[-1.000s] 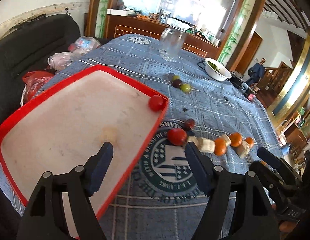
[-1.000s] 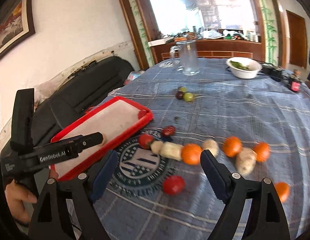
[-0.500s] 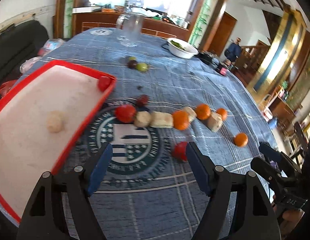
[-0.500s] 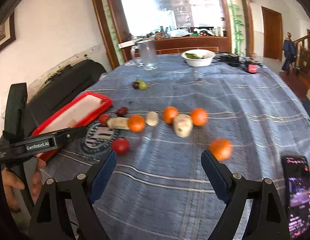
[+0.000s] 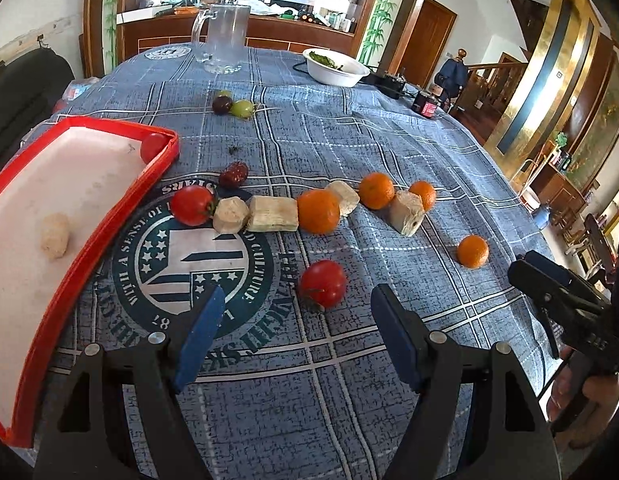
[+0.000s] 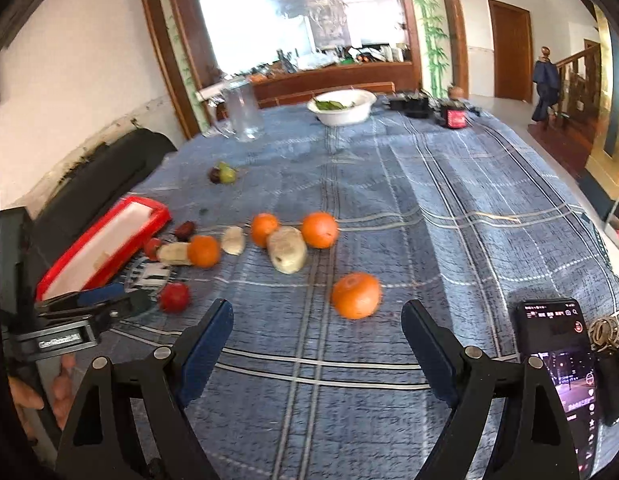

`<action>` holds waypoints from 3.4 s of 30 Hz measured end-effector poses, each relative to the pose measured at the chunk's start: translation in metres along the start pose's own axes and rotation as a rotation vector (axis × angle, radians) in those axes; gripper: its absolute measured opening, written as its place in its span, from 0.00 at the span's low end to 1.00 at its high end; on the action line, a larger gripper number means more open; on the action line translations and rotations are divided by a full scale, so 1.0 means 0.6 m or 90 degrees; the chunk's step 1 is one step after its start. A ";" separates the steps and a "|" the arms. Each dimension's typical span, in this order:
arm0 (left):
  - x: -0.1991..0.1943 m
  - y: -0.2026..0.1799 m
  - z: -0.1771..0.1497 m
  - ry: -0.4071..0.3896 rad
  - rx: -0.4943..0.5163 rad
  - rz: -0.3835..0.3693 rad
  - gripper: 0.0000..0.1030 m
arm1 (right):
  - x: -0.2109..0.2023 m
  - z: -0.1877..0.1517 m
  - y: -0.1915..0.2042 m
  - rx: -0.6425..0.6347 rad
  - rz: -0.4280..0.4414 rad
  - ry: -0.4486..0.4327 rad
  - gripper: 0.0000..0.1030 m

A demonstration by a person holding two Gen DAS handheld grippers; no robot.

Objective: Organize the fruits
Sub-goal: 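Grasp a red tomato with the left tool while the right tool grasps a mandarin orange, then carry the tomato into the tray with the left tool while the right tool places the orange there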

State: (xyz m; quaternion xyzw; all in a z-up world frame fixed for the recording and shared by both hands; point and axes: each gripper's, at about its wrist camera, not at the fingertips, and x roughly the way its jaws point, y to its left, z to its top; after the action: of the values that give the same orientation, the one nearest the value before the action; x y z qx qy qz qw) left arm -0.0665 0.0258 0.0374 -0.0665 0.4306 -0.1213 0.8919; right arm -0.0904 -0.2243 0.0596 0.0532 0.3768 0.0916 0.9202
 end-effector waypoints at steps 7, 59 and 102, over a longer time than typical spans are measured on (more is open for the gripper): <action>0.021 -0.015 0.005 0.010 0.012 0.011 0.73 | 0.038 0.012 -0.008 -0.019 -0.028 0.042 0.82; -0.086 0.060 0.024 -0.115 -0.004 0.026 0.28 | 0.023 0.063 0.124 -0.098 0.069 0.005 0.35; -0.117 0.284 0.085 -0.107 -0.135 0.176 0.28 | 0.182 0.166 0.405 -0.248 0.299 0.091 0.34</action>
State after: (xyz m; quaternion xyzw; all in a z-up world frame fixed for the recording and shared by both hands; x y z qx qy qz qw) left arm -0.0416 0.2096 0.0840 -0.1103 0.3700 0.0549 0.9208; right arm 0.0251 0.0329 0.0961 -0.0451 0.3931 0.3758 0.8380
